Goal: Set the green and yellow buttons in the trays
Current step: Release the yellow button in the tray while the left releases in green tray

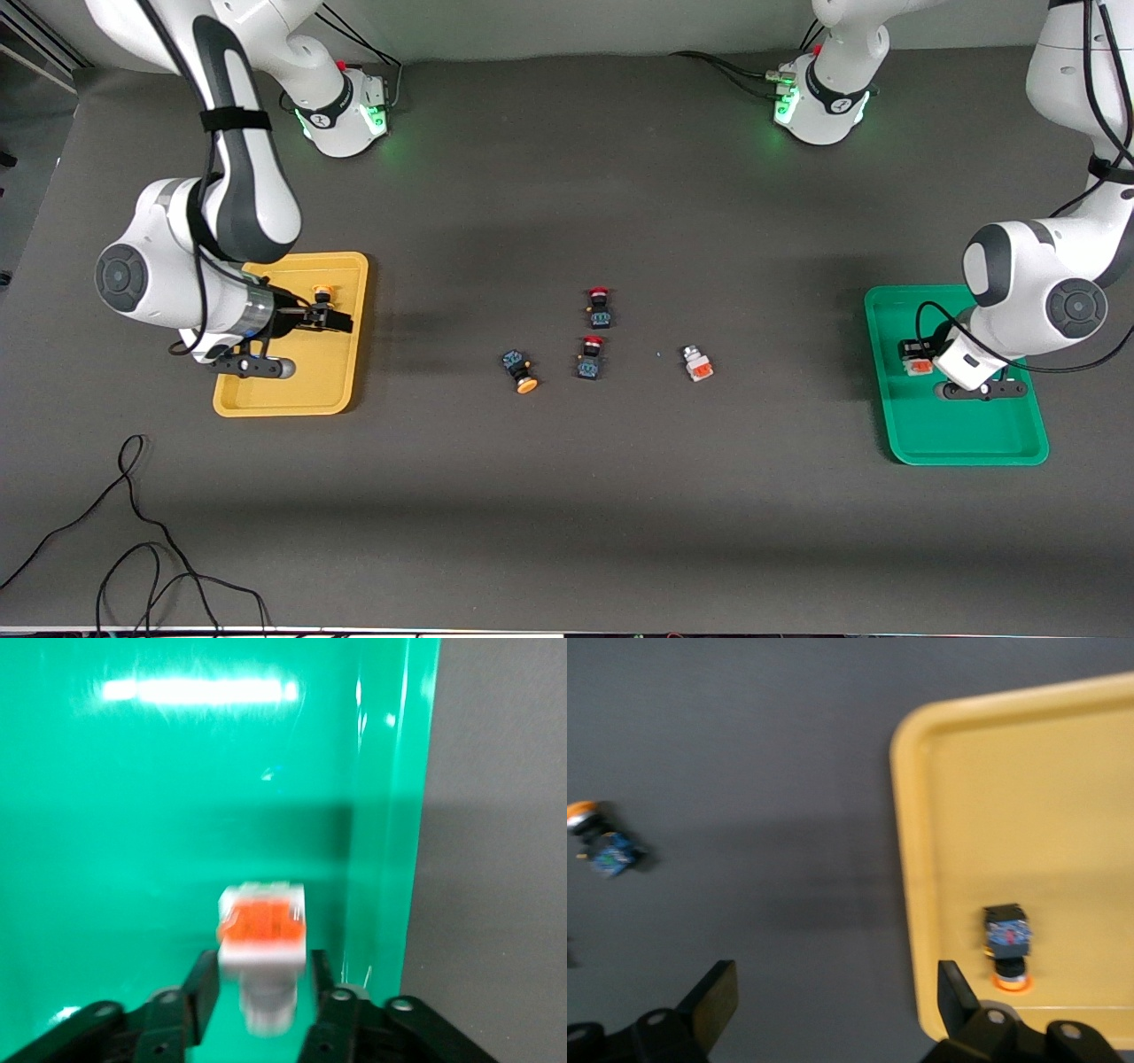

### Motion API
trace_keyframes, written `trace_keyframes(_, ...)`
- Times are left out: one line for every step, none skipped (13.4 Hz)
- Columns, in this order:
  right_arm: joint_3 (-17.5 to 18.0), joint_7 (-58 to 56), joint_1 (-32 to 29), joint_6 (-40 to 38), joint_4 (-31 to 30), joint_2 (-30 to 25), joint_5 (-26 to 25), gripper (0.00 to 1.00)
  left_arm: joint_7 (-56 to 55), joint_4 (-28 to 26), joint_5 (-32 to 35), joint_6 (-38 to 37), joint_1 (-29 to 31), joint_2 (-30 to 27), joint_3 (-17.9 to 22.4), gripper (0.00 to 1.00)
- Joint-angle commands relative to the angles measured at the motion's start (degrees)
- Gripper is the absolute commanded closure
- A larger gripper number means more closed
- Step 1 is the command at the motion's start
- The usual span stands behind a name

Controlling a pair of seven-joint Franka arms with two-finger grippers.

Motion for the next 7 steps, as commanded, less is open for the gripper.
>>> trace_keyframes(-0.2, 0.7, 4.6, -0.5, 6.1, 4.4, 0.6, 0.00, 2.8, 5.6, 0.7, -7.1, 1.0, -0.3, -0.5, 0.00)
trace_keyframes(-0.2, 0.6, 6.3, -0.5, 8.8, 6.3, 0.4, 0.00, 3.4, 9.2, 0.6, -13.1, 1.1, -1.1, -0.6, 0.00)
trace_keyframes(-0.2, 0.0, 7.9, -0.6, 11.1, 7.7, 0.4, 0.00, 3.5, 14.3, 0.2, -20.7, 1.0, -1.3, -0.8, 0.00)
trace_keyframes(-0.1, -2.4, 8.9, -0.5, 12.5, 8.7, 0.8, 0.00, 3.3, 19.5, -0.4, -27.7, 0.6, -1.2, -1.0, 0.00)
trace_keyframes(0.2, -5.2, 9.9, 0.1, 13.4, 9.5, 1.0, 0.00, 2.3, 23.0, -1.6, -31.9, -0.1, -1.3, -1.3, 0.00)
trace_keyframes(1.1, -7.5, 10.2, 1.9, 13.5, 9.9, 1.0, 0.00, 0.8, 24.5, -2.6, -33.2, -1.2, -1.5, -2.6, 0.00)
trace_keyframes(2.5, -8.4, 10.2, 4.0, 13.6, 10.1, 1.0, 0.00, -3.6, 24.5, -2.9, -33.1, -2.8, -1.9, -2.9, 0.00)
